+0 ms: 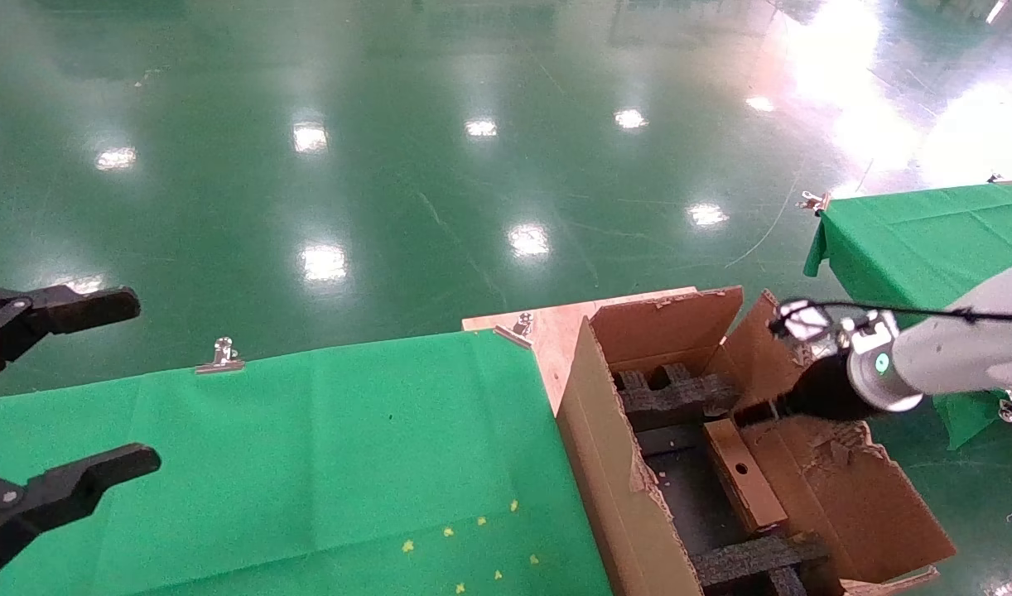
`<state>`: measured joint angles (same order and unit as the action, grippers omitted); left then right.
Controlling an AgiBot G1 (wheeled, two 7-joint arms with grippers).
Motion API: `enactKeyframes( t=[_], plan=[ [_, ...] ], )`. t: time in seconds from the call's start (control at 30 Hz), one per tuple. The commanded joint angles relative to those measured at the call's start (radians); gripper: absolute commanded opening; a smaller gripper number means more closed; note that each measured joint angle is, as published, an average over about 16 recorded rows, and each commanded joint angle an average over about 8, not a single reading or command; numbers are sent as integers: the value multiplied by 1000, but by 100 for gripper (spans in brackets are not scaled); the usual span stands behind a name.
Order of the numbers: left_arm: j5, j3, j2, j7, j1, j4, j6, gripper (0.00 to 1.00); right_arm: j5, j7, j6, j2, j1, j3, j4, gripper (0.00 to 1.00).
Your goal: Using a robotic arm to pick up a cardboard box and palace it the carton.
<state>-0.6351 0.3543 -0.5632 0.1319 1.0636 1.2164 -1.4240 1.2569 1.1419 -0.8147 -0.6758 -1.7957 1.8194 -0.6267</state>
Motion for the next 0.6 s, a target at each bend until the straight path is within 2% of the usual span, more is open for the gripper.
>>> enactKeyframes(
  t=[0.03,0.27,0.43,0.6],
  plan=[
    [0,0,0,0,0,0,0,100,8,5,6,9,-27,-3,-17,100],
    [0,0,0,0,0,0,0,100,-44,-76,-18,102,-177,-79,-240,100],
    [0,0,0,0,0,0,0,100,-180,-185,-78,172,-226,-161,-394,100],
    [0,0,0,0,0,0,0,100,-328,-265,-163,205,-236,-223,-469,100]
  ],
)
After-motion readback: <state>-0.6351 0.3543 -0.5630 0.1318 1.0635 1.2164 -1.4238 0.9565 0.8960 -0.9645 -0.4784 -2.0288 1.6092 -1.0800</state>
